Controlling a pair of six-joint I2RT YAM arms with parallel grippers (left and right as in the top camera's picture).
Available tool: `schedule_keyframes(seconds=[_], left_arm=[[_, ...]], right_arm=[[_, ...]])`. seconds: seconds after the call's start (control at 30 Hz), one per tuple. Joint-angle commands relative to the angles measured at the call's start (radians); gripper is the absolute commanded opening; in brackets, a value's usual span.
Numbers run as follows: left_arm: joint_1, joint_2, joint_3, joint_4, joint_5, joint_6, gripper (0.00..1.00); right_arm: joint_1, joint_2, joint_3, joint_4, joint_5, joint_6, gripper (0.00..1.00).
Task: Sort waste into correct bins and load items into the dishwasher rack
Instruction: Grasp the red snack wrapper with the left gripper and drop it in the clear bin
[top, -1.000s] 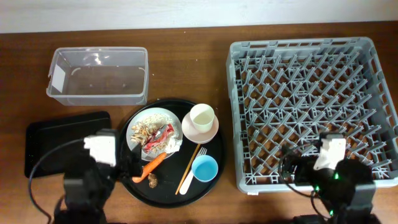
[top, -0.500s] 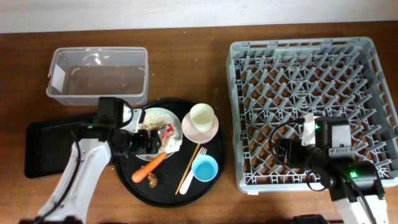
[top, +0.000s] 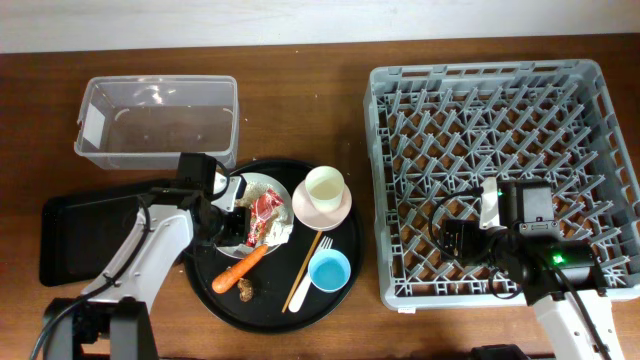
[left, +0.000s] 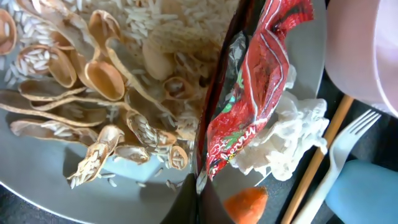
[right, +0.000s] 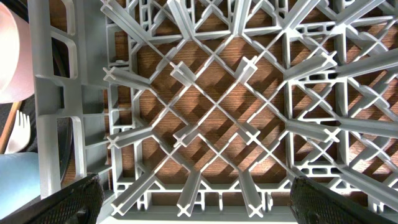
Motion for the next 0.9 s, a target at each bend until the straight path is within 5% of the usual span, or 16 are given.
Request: schedule_keyframes(seconds=[0.0, 0.17, 0.33, 0.47, 0.5, 0.53, 0.57, 0.73, 0.87], left_arm=[[-0.002, -0.027, 0.106, -0.035, -0.003, 0.013, 0.0], [0.009, -0.107, 0.317, -0.014, -0.082, 0.012, 0.0], [0.051, -0.08, 0.337, 0.229, -0.38, 0.012, 0.0], [0.06, 0.015, 0.337, 0.363, -0.386, 0.012, 0.01], [0.06, 0.058, 0.337, 0.389, -0.391, 0.012, 0.19], [0.06, 0.092, 0.337, 0.4, -0.391, 0.012, 0.5], [0.06, 0.109, 0.337, 0.403, -0.391, 0.012, 0.63], [0.056, 0.072, 0.337, 0.362, -0.353, 0.012, 0.71], [-0.015, 0.013, 0.337, 0.014, 0.035, 0.011, 0.67]], right_arm=[[0.006, -0.002, 0.02, 0.003, 0.014, 0.007, 0.99], [0.006, -0.002, 0.02, 0.002, 0.013, 0.007, 0.99], [0.006, -0.002, 0.02, 0.002, 0.013, 0.007, 0.99], [0.006, -0.002, 0.02, 0.002, 0.013, 0.007, 0.99], [0.006, -0.002, 0.02, 0.002, 0.013, 0.008, 0.99], [0.006, -0.002, 0.02, 0.0, 0.013, 0.007, 0.99], [0.006, -0.002, 0.02, -0.001, 0.013, 0.008, 0.99], [0.006, -0.002, 0.02, -0.004, 0.013, 0.007, 0.99], [0.006, -0.002, 0.02, -0.004, 0.013, 0.007, 0.99]])
